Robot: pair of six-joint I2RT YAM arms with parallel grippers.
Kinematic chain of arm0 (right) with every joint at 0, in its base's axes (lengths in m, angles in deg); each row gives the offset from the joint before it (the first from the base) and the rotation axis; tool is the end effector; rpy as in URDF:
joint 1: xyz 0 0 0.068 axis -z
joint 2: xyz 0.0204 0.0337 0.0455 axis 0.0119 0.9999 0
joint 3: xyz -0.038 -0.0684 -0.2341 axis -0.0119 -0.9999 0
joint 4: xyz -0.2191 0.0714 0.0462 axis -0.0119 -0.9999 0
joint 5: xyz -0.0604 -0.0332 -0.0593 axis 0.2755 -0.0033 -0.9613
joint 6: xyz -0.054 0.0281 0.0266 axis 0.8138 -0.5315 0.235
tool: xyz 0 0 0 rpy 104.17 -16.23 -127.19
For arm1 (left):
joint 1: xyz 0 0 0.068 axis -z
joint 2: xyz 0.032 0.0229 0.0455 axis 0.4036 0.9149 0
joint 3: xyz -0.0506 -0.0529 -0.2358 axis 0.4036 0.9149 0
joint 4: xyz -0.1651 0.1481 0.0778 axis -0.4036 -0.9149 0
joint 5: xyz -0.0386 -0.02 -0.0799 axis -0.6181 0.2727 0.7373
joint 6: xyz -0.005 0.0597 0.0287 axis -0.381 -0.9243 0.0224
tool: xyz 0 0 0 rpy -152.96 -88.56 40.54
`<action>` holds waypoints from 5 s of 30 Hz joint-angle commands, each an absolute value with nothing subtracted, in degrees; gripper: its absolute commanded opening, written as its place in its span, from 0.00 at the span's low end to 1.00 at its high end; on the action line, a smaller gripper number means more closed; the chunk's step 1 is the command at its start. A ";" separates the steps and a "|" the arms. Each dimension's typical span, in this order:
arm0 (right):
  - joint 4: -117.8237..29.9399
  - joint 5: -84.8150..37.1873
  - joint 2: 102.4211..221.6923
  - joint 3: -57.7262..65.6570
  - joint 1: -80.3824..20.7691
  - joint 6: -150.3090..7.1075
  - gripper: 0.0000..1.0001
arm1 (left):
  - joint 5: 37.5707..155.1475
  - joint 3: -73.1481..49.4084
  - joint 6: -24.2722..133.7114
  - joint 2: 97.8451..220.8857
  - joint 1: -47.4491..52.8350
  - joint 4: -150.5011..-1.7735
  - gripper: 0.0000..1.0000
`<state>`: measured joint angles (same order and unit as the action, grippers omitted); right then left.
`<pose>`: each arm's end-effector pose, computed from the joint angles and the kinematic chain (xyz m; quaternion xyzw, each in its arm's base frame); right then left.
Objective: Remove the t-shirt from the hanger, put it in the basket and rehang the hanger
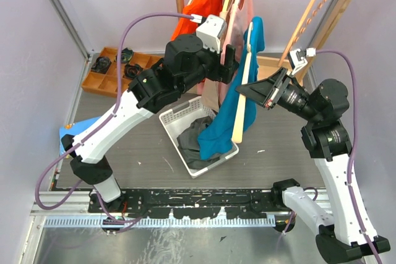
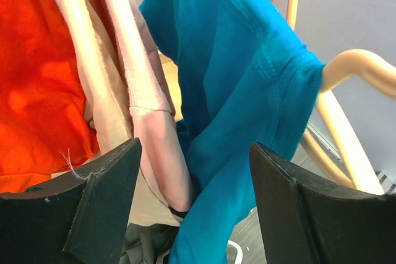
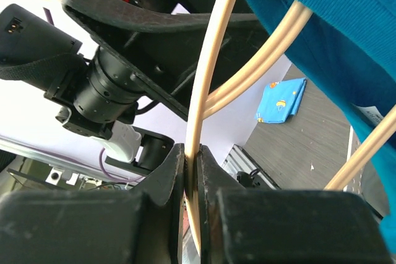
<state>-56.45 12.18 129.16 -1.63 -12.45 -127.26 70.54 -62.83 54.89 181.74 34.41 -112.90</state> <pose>0.1409 0.0664 0.4435 0.0040 0.6670 0.6182 0.4158 0.1951 -0.2847 0.4753 0.2063 0.7312 -0.2714 0.5909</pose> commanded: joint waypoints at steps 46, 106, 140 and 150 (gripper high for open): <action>-54.38 11.61 129.22 -5.36 -12.21 -119.86 0.00 | 77.02 -57.73 59.40 179.80 31.15 -109.61 0.76; -52.95 11.00 131.30 -2.86 -12.18 -120.41 0.01 | 90.55 -58.12 63.74 184.38 28.69 -100.79 0.30; -50.02 12.85 126.77 -4.60 -12.14 -122.96 0.01 | 95.30 -49.10 63.20 177.76 27.47 -93.53 0.60; -47.86 14.16 128.12 -3.76 -12.19 -124.18 0.01 | 99.70 -48.95 64.18 178.00 27.49 -90.06 0.64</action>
